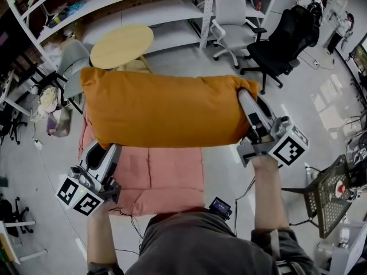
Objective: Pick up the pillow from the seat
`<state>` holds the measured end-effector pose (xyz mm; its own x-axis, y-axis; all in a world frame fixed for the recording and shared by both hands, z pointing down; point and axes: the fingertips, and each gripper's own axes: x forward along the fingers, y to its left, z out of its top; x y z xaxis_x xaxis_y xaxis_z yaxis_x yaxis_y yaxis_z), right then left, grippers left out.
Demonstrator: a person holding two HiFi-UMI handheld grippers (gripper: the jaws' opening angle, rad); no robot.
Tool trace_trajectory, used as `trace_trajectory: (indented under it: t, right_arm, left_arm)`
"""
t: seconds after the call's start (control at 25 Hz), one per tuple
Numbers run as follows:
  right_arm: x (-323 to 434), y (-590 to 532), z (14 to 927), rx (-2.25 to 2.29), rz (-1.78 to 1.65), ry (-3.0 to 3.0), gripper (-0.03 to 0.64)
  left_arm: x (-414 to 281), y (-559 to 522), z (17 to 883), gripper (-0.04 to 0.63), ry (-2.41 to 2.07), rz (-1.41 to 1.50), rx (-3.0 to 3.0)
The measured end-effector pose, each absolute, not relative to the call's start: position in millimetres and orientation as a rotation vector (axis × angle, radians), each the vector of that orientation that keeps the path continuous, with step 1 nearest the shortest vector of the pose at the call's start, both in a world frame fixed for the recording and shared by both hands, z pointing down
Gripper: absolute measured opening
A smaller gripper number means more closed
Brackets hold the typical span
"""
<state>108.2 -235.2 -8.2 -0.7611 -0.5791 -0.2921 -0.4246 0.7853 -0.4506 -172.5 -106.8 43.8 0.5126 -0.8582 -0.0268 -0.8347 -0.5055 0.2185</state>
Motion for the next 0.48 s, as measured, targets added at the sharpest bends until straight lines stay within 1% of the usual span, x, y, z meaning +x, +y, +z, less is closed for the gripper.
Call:
trace_trajectory:
  t: [0.48]
  right_arm:
    - [104.4,-236.1,-5.4,-0.758,-0.509,2.563,0.087]
  left_arm:
    - [-175.1,-106.7,47.5,0.124,-1.451,-0.196,2.570]
